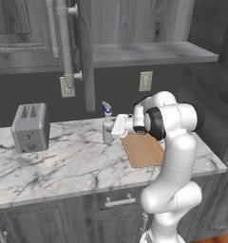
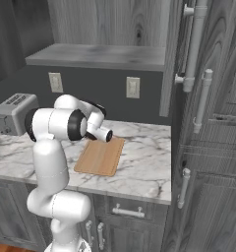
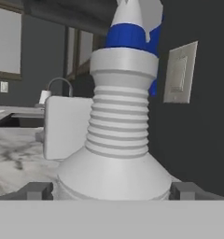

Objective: Grab the spray bottle from the cabinet, then place it next to the cutting board for sanitizing. Then grab the dish brush from the countertop next to the sink and place it next to the cutting board.

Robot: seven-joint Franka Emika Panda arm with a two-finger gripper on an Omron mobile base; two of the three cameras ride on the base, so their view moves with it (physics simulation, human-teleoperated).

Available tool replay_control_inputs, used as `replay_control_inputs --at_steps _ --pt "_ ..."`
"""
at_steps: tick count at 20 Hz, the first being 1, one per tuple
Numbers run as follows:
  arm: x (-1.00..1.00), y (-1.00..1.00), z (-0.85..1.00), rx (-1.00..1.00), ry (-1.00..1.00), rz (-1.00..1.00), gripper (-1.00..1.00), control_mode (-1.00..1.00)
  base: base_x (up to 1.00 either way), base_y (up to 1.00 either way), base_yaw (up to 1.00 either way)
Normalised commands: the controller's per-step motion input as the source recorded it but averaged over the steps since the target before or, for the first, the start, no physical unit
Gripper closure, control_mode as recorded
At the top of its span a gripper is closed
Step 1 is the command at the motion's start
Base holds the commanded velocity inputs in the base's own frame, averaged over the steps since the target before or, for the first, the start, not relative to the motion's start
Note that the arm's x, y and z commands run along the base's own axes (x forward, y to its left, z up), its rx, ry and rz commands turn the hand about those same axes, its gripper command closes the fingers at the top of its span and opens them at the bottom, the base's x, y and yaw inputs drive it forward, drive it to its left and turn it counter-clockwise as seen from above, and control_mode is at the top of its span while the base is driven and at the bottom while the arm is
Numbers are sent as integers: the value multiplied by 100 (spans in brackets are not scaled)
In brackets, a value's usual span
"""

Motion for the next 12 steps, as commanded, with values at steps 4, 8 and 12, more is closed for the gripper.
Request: replay_control_inputs --at_steps 4,8,12 --pt "-16 -1 17 1 0 0 -100 -100 0 0 0" --pt "-26 -7 29 3 0 0 -100 -100 0 0 0" --pt "-32 -13 32 4 0 0 -100 -100 0 0 0"
